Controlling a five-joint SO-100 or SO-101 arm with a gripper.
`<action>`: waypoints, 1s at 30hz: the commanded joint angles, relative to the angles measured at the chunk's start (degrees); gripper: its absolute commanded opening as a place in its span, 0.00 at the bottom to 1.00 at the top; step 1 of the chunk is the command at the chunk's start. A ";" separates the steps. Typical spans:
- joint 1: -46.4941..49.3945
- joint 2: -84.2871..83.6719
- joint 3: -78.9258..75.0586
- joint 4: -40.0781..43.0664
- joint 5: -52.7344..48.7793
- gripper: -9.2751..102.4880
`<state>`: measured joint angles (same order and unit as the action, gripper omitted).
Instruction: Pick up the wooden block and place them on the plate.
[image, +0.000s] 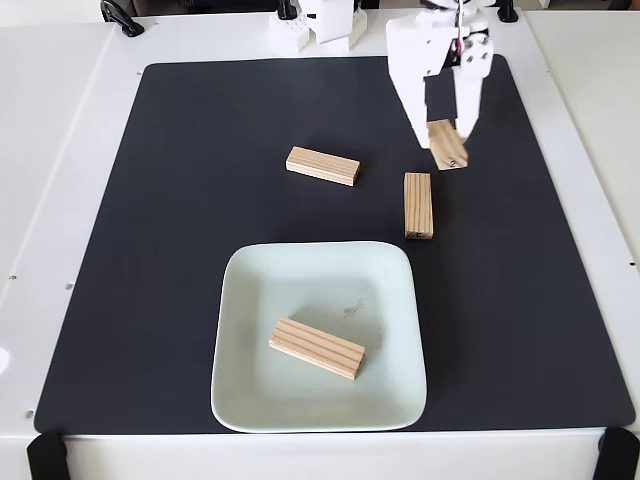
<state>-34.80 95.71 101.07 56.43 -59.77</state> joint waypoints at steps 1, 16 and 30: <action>1.76 2.99 -9.32 -4.39 12.74 0.08; 15.12 -16.88 -41.22 -9.93 57.57 0.08; 19.42 -43.86 -68.91 -10.28 62.67 0.08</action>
<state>-15.64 54.14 40.96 47.29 2.72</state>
